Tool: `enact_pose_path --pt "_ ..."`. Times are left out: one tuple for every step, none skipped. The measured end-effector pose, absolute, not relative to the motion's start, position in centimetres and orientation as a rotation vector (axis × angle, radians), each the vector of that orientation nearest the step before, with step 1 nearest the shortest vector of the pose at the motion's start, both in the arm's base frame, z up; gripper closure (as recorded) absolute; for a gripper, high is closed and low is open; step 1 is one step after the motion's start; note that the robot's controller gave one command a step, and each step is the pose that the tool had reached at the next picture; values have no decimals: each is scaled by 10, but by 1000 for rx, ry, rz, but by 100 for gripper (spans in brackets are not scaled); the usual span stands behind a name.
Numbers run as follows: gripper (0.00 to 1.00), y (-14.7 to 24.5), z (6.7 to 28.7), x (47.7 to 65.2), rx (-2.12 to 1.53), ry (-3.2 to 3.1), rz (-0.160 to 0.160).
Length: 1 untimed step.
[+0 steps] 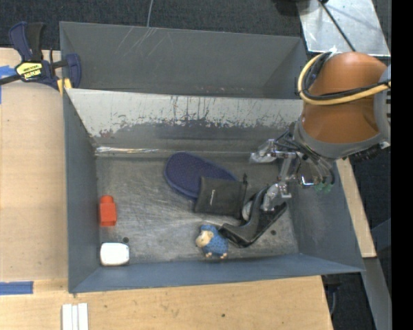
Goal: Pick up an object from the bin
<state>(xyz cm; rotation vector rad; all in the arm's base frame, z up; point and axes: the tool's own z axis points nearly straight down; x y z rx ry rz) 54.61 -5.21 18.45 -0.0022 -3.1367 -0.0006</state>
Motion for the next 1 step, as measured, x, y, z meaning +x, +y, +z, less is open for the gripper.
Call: enact_pose_path --pt "0 -22 88 585 289 -3141 -1"
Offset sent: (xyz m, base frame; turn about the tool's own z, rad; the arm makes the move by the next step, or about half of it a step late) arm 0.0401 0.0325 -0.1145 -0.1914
